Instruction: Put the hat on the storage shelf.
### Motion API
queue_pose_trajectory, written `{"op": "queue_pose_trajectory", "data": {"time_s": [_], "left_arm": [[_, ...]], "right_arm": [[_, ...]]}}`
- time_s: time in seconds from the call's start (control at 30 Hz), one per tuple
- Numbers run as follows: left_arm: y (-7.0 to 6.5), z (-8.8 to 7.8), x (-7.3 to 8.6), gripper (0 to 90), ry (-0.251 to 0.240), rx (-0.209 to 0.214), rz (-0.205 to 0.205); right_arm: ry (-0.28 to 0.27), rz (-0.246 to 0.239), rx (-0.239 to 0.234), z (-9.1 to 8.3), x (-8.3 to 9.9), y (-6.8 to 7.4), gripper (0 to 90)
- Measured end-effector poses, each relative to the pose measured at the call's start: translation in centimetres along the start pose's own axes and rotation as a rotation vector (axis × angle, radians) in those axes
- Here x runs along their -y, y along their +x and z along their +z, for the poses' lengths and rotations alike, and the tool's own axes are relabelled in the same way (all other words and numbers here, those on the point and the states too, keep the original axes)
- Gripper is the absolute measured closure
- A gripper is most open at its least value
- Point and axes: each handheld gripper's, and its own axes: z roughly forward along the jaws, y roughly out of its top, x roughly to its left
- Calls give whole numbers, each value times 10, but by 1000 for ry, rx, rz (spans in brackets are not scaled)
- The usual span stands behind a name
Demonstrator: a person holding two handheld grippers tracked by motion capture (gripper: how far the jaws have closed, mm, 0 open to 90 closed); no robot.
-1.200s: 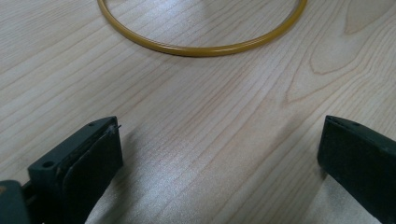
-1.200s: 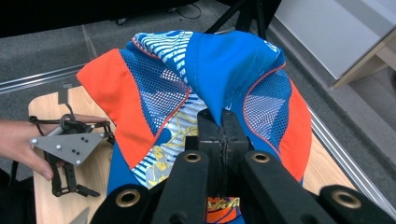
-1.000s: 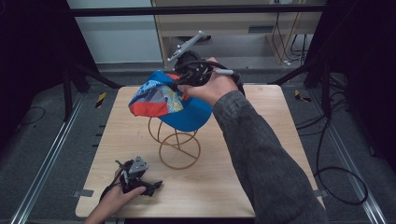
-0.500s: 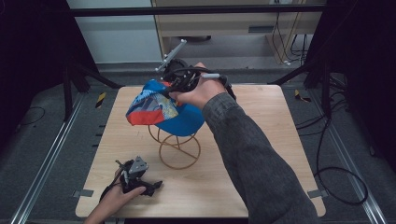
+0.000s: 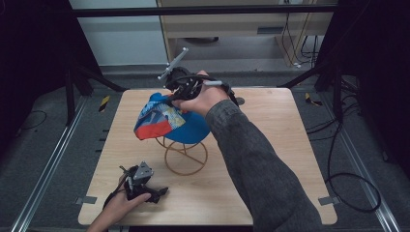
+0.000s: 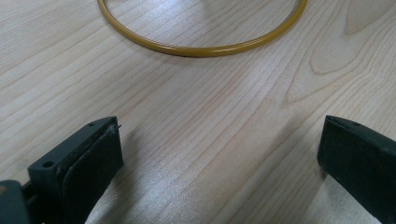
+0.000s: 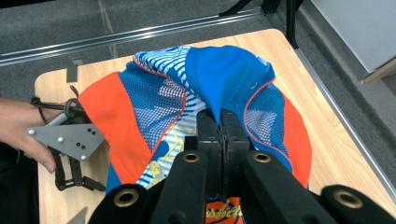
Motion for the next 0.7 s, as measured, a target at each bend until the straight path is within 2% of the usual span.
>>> {"op": "queue_pose_trajectory", "data": {"time_s": [0.33,0.7], "left_arm": [[0,0,0,0,0,0,0],[0,0,0,0,0,0,0]], "right_arm": [[4,-15,-24,8,-7,6,897],[10,-4,-20,12,-1,4,877]]}}
